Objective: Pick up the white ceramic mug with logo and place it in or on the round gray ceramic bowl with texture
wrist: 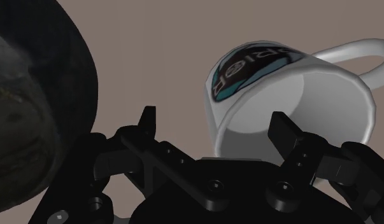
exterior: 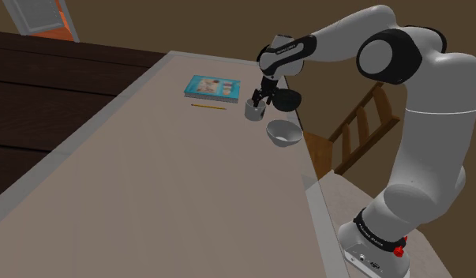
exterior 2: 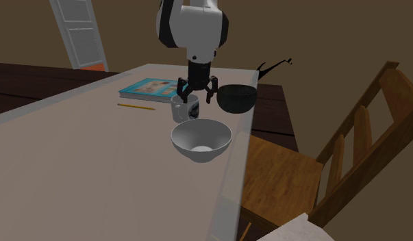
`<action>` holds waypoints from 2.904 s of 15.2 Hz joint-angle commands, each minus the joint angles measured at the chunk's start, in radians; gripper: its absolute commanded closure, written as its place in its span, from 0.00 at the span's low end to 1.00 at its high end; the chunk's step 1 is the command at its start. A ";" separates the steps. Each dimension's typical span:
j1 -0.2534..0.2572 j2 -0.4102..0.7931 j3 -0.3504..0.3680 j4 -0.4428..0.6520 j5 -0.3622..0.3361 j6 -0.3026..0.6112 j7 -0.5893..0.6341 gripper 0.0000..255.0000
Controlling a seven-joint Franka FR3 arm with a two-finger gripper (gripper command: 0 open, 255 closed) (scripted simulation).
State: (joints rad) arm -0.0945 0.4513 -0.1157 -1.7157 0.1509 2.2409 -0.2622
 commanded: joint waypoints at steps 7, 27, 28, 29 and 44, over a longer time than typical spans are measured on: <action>0.000 0.001 0.000 0.000 0.000 0.001 0.000 1.00; 0.003 -0.068 -0.008 0.077 -0.018 -0.144 0.019 1.00; 0.003 -0.072 -0.008 0.085 -0.020 -0.155 0.021 1.00; 0.003 -0.076 -0.009 0.093 -0.021 -0.167 0.022 1.00; 0.001 -0.109 -0.013 0.246 -0.033 -0.353 0.040 1.00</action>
State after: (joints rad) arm -0.0945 0.3486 -0.1289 -1.4743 0.1196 1.8996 -0.2244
